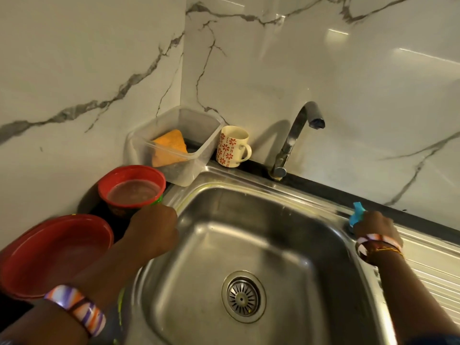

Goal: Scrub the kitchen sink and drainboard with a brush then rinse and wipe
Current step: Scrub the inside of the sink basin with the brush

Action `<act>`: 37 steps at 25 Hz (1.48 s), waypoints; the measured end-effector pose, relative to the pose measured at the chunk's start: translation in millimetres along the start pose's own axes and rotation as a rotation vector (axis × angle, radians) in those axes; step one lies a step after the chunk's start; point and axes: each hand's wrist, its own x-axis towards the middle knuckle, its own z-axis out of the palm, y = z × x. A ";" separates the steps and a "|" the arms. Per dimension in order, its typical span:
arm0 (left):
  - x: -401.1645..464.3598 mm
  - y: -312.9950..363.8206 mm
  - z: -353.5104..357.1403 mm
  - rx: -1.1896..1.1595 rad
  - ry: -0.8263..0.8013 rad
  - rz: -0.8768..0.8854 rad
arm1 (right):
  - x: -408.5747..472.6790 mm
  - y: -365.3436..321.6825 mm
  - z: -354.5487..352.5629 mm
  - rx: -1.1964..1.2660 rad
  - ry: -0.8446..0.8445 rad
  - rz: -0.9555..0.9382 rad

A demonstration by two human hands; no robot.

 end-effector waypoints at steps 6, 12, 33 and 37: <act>0.2 -4.6 -2.1 -0.114 0.022 -0.035 | -52.1 -148.6 81.4 0.215 -0.119 -0.394; -0.6 -8.5 -8.7 -0.233 0.011 -0.076 | -84.2 -222.9 100.2 0.530 -0.372 -0.385; 11.5 -14.7 -10.5 -0.266 -0.017 -0.099 | -88.3 -206.6 96.2 0.297 -0.314 -0.542; 13.4 -13.7 -16.0 -0.301 -0.018 -0.151 | -47.4 -188.7 90.6 0.152 -0.255 -0.630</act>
